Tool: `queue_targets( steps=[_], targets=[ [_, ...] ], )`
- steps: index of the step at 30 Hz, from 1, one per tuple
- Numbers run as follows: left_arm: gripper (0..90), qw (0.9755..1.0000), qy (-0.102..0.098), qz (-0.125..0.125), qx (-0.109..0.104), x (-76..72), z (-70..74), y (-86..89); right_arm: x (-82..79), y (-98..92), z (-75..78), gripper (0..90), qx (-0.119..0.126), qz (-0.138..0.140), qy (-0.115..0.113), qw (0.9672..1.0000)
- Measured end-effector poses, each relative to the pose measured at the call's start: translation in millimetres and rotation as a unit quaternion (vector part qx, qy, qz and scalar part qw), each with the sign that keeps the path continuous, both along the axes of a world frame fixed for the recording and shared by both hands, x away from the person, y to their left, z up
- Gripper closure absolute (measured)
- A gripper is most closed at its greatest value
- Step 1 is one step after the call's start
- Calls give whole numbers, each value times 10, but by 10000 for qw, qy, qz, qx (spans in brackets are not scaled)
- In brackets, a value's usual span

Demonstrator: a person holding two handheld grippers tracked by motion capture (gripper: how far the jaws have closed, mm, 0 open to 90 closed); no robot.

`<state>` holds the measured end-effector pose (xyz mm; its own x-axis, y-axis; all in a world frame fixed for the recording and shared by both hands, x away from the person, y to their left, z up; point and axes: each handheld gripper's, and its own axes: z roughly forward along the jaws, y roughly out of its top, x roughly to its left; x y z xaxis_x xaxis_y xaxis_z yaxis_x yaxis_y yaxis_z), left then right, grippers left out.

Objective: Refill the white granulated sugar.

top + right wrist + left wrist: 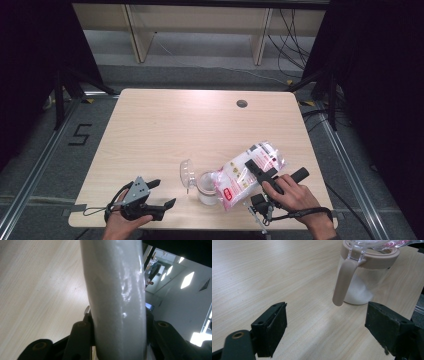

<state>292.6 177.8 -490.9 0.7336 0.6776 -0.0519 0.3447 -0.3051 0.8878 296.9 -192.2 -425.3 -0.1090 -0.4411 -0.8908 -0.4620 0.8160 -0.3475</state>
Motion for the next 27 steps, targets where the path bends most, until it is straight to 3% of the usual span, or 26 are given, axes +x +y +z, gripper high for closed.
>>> queue_targets(
  steps=[10,11,12,15,16,19,25,27],
  targets=[
    [172,10000,33,-1,-60,-2,-2,0,2,-1,4,657,-1,-1,15,10000],
    [172,10000,-61,-74,8,11,3,11,2,-1,3,657,-5,5,13,10000],
    [172,10000,30,6,-72,-2,-2,1,3,-2,-1,658,-1,10,10,10000],
    [172,10000,35,1,-66,-2,-3,1,2,-3,-3,658,0,2,11,10000],
    [172,10000,-65,-75,13,12,2,11,1,-2,1,658,-6,4,9,10000],
    [172,9999,-66,-77,15,12,3,11,0,-2,5,658,4,17,1,10000],
    [172,10000,28,1,-61,-2,-1,2,0,-3,-1,659,5,8,10,10000],
    [172,9999,-74,-61,41,9,7,13,0,-3,-2,659,9,11,12,10000]
  ],
)
